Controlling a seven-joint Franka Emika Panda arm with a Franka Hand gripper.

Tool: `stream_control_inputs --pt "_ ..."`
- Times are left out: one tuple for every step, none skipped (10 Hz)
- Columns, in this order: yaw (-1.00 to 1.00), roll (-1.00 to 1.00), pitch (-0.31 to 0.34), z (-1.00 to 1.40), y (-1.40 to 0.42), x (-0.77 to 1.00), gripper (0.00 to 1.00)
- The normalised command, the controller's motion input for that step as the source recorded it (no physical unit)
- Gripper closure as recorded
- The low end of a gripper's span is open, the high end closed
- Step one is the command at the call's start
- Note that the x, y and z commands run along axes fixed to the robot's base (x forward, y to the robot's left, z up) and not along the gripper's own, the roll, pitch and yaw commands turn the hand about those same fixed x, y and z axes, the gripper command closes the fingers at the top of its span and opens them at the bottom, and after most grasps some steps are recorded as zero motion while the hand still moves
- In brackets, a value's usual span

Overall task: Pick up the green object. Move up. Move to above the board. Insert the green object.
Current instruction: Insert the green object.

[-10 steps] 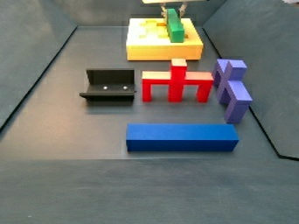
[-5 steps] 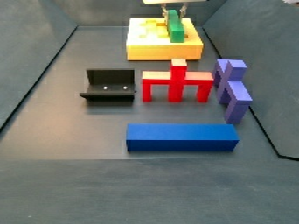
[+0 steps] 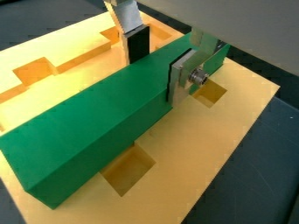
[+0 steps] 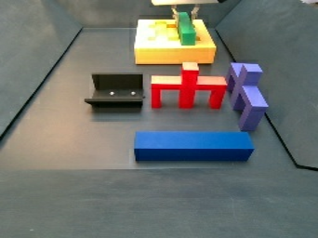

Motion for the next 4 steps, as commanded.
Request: stream_control_inputs --pt "0.24 0.00 -0.079 -0.44 -0.14 0.07 1.00" --pt "0.09 -0.10 -0.036 -0.41 -0.08 0.06 1.00" --pt "0.10 -0.09 -0.043 -0.45 0.00 0.00 1.00" --pt "0.00 0.00 0.000 0.00 0.00 0.00 1.00"
